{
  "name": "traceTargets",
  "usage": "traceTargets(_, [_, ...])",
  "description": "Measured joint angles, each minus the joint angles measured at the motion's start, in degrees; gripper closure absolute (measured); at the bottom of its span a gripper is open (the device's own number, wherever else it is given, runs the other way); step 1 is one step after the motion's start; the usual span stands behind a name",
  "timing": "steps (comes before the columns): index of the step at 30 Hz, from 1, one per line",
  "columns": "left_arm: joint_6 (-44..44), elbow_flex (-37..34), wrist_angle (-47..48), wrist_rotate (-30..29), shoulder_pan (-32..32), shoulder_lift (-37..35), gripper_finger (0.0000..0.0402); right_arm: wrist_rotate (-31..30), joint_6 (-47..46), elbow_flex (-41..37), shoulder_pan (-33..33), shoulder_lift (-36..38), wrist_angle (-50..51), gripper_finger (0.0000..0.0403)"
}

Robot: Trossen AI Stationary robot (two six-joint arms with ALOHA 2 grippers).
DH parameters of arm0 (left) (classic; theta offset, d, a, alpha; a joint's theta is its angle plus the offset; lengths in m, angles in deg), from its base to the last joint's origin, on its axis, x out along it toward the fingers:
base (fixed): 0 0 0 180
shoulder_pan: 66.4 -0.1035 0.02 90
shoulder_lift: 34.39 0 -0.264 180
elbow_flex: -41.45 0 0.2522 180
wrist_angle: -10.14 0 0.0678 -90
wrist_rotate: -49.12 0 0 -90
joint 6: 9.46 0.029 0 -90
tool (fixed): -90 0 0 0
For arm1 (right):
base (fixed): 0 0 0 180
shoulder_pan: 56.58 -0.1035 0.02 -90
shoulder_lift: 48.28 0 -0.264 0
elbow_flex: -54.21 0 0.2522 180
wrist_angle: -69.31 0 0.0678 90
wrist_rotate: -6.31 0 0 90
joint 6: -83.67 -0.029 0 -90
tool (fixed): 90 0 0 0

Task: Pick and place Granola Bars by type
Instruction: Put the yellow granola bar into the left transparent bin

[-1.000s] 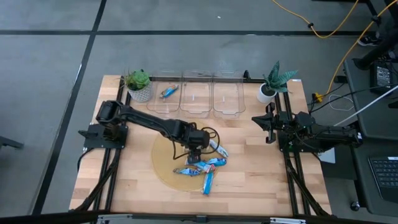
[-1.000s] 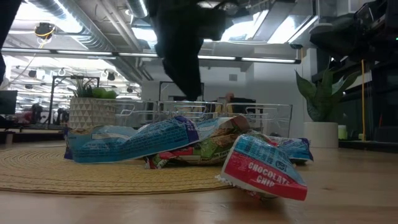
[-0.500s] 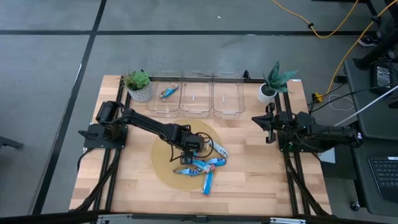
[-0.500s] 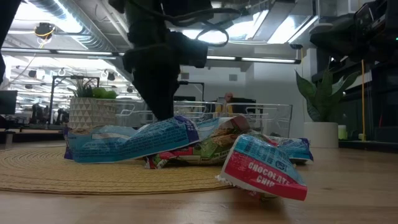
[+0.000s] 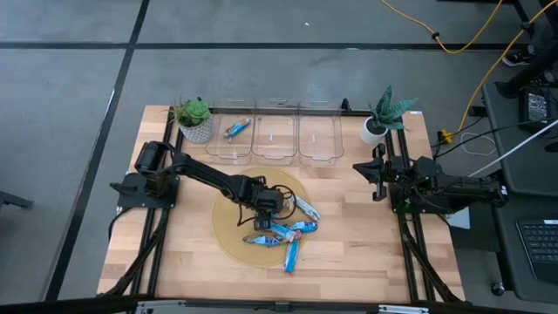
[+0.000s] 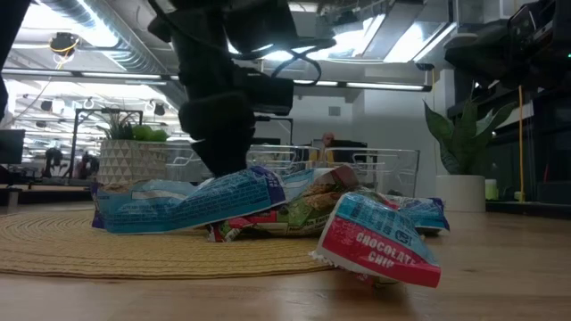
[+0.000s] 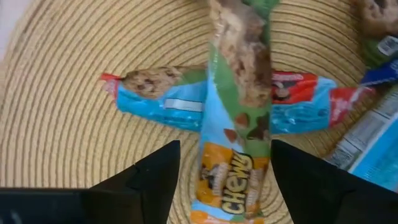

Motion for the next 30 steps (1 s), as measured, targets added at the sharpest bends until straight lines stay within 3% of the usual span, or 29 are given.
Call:
traceTargets(9, [-1.58,-0.41,-0.58,-0.96,-0.09,0.0,0.0222,0.0,0.15,0.0,0.0,0.0,0.0,0.0386])
traceTargets(23, [-7.58,-0.22,-0.34,0.21,-0.09,-0.33,0.0359,0.0,0.15,0.0,0.0,0.0,0.0,0.0386])
traceTargets(30, [-7.52,3.54,2.12,2.24,-0.05,-0.33,0.039,0.0,0.15,0.0,0.01,0.0,0.0,0.0386])
